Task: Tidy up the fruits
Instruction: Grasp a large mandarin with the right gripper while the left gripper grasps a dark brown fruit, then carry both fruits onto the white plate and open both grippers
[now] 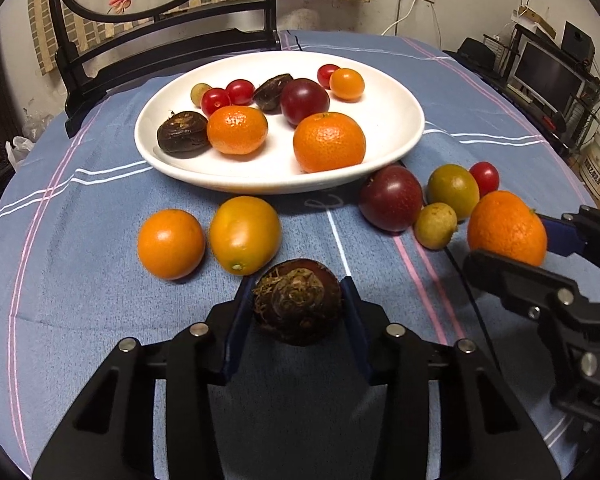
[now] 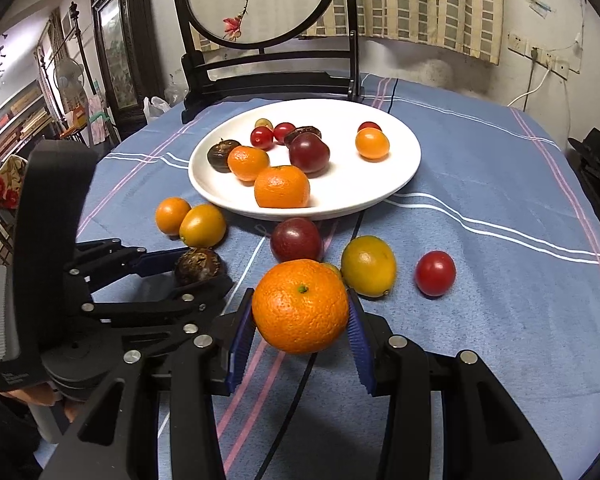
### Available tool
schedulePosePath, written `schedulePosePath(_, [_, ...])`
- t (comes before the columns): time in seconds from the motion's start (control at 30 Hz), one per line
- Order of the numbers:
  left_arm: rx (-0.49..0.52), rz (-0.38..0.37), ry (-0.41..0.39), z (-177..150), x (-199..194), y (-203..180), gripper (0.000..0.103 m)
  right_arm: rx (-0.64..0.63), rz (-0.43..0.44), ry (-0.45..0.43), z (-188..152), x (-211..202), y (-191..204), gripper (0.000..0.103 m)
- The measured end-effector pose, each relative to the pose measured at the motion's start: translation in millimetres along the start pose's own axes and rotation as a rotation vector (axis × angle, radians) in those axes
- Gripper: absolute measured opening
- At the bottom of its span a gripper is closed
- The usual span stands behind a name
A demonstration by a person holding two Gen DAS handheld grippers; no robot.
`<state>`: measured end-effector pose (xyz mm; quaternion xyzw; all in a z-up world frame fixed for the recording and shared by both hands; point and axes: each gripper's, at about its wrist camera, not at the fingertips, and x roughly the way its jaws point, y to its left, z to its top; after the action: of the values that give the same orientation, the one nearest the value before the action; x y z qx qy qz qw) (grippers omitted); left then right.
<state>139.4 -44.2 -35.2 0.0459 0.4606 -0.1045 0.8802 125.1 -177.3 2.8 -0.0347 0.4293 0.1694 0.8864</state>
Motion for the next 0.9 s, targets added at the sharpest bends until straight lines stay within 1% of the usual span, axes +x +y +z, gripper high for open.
schedulePosePath(0.13, [0.007,-0.017,0.012,-1.2,-2.4,-1.1,0.043,-0.004,-0.017,0.0,-0.5,1.3,-0.7,0.044])
schedulePosePath(0.2, [-0.005,-0.062,0.022,-1.3,-6.0,-0.6,0.043,-0.004,-0.021,-0.006,-0.5,0.8,-1.2,0.044])
schedulePosePath(0.27, [-0.014,-0.083,0.009,-2.0,-13.5,-0.8,0.043,0.001,-0.019,-0.021,0.1,-1.6,-2.8,0.044])
schedulePosePath(0.3, [-0.009,-0.084,-0.017,-1.8,-20.8,-1.1,0.043,0.005,-0.016,-0.032,0.4,-3.2,-4.0,0.044])
schedulePosePath(0.4, [0.011,-0.042,-0.1,3.8,-42.1,1.0,0.043,0.033,-0.015,-0.082,2.5,-11.3,-10.8,0.044])
schedulePosePath(0.43, [0.008,-0.039,-0.111,6.9,-46.2,3.2,0.043,0.041,-0.018,-0.098,3.2,-14.5,-12.5,0.044])
schedulePosePath(0.57, [-0.051,-0.043,-0.129,21.5,-55.8,16.2,0.043,0.058,-0.011,-0.154,5.5,-23.4,-15.8,0.044])
schedulePosePath(0.63, [-0.062,-0.019,-0.138,30.3,-57.4,18.4,0.043,0.07,-0.011,-0.167,8.7,-25.4,-16.7,0.044])
schedulePosePath(0.7, [-0.07,-0.01,-0.146,41.9,-55.8,19.0,0.043,0.087,-0.006,-0.178,14.7,-29.0,-17.5,0.044])
schedulePosePath(0.8, [-0.101,-0.003,-0.161,63.8,-52.2,23.6,0.043,0.087,-0.008,-0.192,30.5,-31.9,-16.0,0.044])
schedulePosePath(0.9, [-0.137,0.014,-0.171,80.4,-43.3,32.1,0.043,0.061,-0.022,-0.203,52.8,-23.8,-14.7,0.044])
